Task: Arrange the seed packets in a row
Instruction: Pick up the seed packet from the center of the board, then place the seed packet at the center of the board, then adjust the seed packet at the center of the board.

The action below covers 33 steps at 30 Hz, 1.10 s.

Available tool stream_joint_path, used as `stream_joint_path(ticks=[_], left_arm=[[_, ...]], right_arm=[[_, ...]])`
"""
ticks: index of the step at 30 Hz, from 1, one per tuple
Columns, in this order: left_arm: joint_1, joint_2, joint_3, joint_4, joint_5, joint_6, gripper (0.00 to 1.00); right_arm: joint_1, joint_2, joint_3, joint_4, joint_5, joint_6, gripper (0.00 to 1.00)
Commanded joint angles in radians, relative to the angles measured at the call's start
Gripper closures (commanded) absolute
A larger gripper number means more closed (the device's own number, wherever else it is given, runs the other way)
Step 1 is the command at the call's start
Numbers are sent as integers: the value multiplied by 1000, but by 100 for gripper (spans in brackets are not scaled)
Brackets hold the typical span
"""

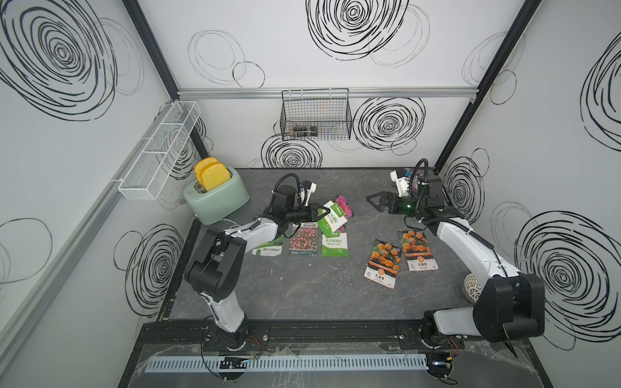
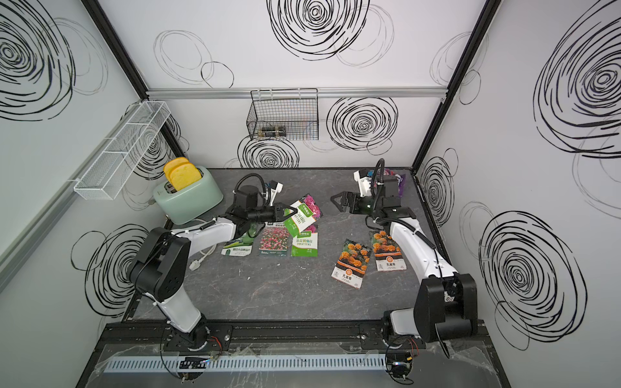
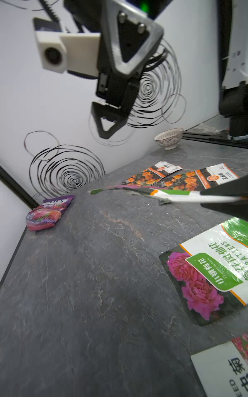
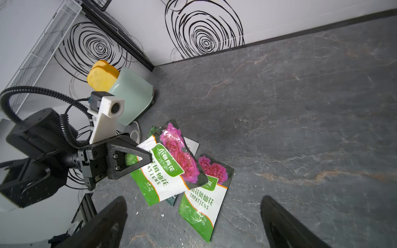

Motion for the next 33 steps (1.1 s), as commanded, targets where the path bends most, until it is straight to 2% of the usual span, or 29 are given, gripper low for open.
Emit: stream_joint_path(ticks=[1, 5, 10, 14, 20, 26, 29, 33], left_arm=[[-90, -43, 3, 123, -246, -226, 100], [-182, -19, 33, 86, -405, -316, 100], [-236, 0, 55, 46, -537, -368, 100], [-259, 61, 141, -37, -537, -363, 100], [-292, 126, 187, -102, -552, -386, 100], [-320, 185, 208, -124, -540, -430, 100], [-334, 214, 226, -141, -534, -447, 100], [-346, 233, 230, -143, -546, -470, 100]], right_arm=[[32, -8, -72, -32, 40, 113, 2], [61, -69, -180, -45, 51, 169, 2], [56, -131, -297, -68, 21, 188, 2], [57, -120, -349, -102, -6, 187, 2], [53, -50, -363, -148, -21, 179, 2], [49, 3, -381, -188, 29, 172, 2], [21, -5, -400, -214, 77, 175, 2], [-28, -4, -447, -180, 37, 183, 2]])
